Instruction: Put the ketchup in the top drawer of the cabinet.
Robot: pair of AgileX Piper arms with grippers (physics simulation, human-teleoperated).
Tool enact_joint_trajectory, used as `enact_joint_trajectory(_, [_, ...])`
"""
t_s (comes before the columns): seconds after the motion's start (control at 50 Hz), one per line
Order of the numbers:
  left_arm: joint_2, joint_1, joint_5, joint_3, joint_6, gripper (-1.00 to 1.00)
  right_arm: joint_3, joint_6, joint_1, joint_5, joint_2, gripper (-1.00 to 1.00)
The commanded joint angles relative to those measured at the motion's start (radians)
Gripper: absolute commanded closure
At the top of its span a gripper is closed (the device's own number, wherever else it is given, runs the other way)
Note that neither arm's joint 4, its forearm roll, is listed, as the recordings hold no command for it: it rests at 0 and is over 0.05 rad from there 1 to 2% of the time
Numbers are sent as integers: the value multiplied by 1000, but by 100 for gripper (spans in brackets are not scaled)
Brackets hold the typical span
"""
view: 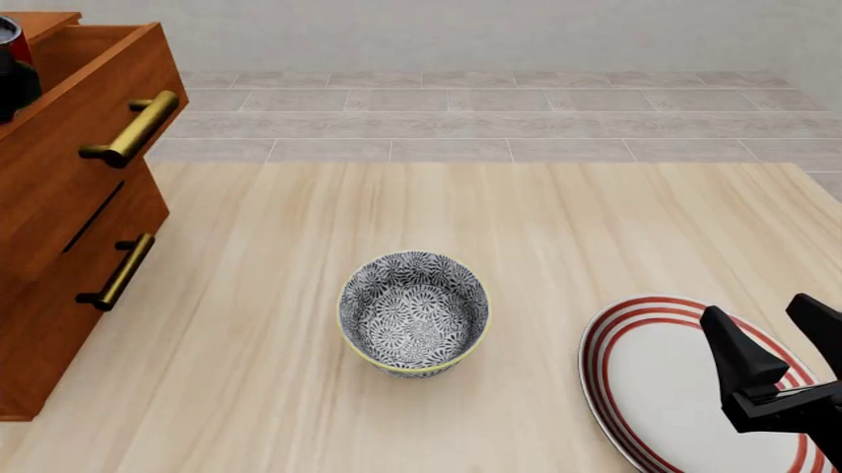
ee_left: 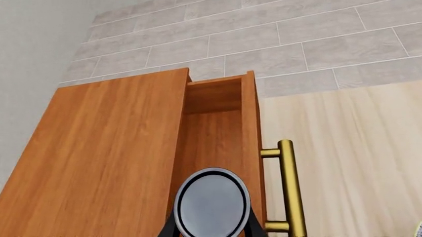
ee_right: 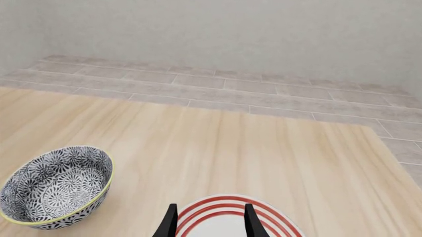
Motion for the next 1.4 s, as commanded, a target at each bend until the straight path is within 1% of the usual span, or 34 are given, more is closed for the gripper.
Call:
enact_joint_trajectory(0.02, [0, 0, -3, 10, 28, -100, 0, 0, 2, -7, 12, -100])
enact_joint_trajectory(0.18, [-16, -17, 6, 15, 28, -100, 0, 0, 3, -8, 15, -100])
enact_joint_trajectory(0.48, [-50, -35, 39, -6, 27, -100, 0, 0, 4, -11, 20, -100])
enact_joint_trajectory(0.58, [-83, -54, 71, -24, 28, -100, 0, 0, 5, -12, 22, -100])
enact_joint_trajectory(0.72, [-130, -75, 136, -94, 27, -100, 0, 1, 5, -12, 23, -100])
enact_joint_trajectory(0.78, [-150, -84, 150, -105, 38, -100, 0, 0, 6, -13, 23, -100])
enact_joint_trajectory(0.84, [-164, -93, 172, -120, 33, -100, 0, 0, 7, -13, 24, -100])
enact_joint_trajectory(0.96, [-192, -105, 164, -76, 47, -100, 0, 0, 9, -13, 24, -100])
enact_joint_trajectory(1.04, [-229, -131, 185, -87, 38, -100, 0, 1, 8, -15, 28, -100])
enact_joint_trajectory(1.08, [-252, -137, 180, -75, 40, -100, 0, -1, 9, -16, 28, -100])
enact_joint_trajectory(1.12, [-282, -162, 183, -57, 24, -100, 0, 0, 9, -14, 26, -100])
enact_joint_trajectory(1.22, [-364, -217, 203, -18, 28, -100, 0, -1, 7, -14, 26, -100])
enact_joint_trajectory(1.28, [-420, -250, 225, 1, 41, -100, 0, -2, 8, -16, 29, -100])
enact_joint_trajectory(1.32, [-460, -268, 233, 14, 63, -100, 0, -2, 9, -16, 30, -100])
enact_joint_trajectory(1.34, [-472, -276, 243, 16, 57, -100, 0, -2, 9, -16, 29, -100])
enact_joint_trajectory(1.38, [-510, -303, 252, 35, 71, -100, 0, -1, 9, -15, 28, -100])
enact_joint_trajectory(1.4, [-510, -303, 252, 35, 71, -100, 0, -1, 9, -15, 28, -100])
